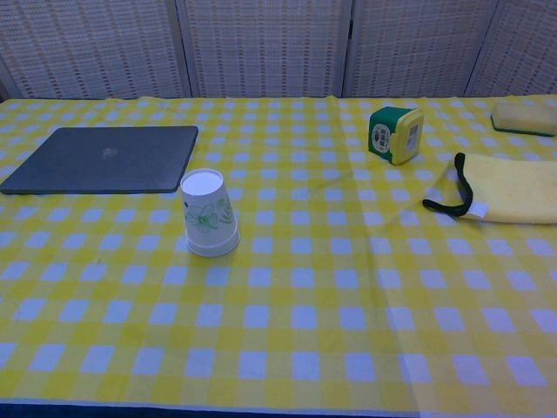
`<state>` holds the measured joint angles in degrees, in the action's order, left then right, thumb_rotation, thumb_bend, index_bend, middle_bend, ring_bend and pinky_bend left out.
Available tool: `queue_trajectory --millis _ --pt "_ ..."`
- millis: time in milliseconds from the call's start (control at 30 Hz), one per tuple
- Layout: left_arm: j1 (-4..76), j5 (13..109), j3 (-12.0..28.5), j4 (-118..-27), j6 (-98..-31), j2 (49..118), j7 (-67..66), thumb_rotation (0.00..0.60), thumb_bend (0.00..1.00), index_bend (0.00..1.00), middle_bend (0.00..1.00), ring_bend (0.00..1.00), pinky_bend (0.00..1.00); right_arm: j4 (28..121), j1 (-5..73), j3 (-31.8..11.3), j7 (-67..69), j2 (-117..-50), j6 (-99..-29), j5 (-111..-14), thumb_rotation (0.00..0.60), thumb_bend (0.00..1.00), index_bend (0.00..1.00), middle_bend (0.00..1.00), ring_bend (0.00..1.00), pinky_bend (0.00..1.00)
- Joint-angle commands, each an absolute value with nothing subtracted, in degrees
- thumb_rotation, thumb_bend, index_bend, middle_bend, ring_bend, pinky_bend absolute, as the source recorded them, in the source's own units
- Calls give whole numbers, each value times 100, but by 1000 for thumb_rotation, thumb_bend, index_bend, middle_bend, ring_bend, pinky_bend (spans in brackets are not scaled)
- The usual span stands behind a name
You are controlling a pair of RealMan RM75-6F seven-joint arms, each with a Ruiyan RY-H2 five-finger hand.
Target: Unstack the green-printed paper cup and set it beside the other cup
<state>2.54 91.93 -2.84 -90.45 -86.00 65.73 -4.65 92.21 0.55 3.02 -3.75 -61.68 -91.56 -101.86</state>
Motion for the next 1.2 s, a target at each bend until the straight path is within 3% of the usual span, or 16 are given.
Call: queue_trajectory --millis 33,333,533,800,1200 --pt "267 9193 -280 -9044 -8580 6576 -472 600 322 54 0 0 165 9213 37 301 -364 -6165 -9188 -10178 600 137 0 0 0 0" --pt "421 9354 -271 -9174 -8470 6490 -362 600 322 55 0 0 165 9184 -87 304 -285 -6152 -9431 -10189 600 137 0 0 0 0" --pt "730 9234 -156 -10238 -8013 5895 -1297 600 322 55 0 0 165 9153 -100 283 -168 -6114 -9548 -10250 600 137 0 0 0 0" --pt "1863 8790 178 -11869 -6327 4879 -1452 600 322 92 0 0 165 9157 43 287 -93 -6082 -9336 -10298 600 137 0 0 0 0" --pt "3393 6640 778 -11939 -4859 5122 -2938 600 322 109 0 0 165 9192 114 171 7 -6028 -9158 -9956 600 150 0 0 0 0"
